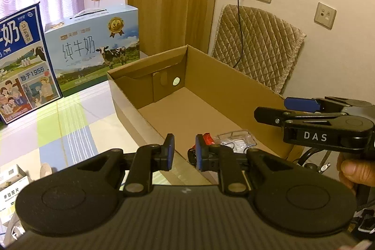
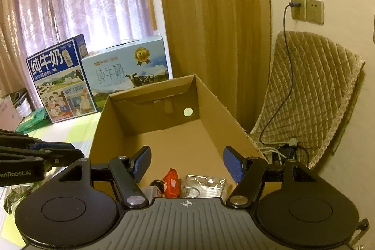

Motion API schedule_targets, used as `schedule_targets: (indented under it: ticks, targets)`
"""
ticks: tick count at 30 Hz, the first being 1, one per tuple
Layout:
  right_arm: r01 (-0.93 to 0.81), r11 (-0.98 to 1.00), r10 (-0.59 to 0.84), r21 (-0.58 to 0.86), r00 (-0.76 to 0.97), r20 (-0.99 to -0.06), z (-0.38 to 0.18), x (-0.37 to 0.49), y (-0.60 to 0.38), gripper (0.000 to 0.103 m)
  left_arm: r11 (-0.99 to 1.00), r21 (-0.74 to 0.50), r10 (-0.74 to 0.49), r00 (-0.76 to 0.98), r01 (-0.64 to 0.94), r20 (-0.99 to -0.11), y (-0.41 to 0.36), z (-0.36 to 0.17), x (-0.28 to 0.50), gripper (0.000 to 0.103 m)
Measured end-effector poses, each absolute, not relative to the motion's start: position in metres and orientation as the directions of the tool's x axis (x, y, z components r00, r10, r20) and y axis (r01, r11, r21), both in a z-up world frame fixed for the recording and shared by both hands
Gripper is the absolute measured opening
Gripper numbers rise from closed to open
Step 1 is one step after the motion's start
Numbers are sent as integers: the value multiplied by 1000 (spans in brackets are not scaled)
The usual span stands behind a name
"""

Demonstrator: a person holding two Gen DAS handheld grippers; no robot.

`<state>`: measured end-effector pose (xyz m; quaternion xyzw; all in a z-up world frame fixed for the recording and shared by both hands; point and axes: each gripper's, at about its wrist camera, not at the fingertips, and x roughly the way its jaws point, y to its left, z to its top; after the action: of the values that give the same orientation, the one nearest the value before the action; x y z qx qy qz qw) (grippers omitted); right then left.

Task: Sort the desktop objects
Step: 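Carry candy and cable into cardboard box and open both tools, then withdraw both open tools from the box back over the table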

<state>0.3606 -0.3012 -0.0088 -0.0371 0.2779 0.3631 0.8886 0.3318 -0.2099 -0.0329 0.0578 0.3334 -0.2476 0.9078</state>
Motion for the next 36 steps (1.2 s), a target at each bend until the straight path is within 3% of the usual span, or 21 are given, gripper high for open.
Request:
schedule_targets:
  ticks: [16,36]
  targets:
    - [-735,665,697,136,545,-466,-1,334,-275,66,910,-32,-335,687,413,-645,-155,-37,323,27]
    - [-867,490,795,86,405,-452,-5,278,-215,66,973,-36,-197,735,228,-649,-48,-42,307,78]
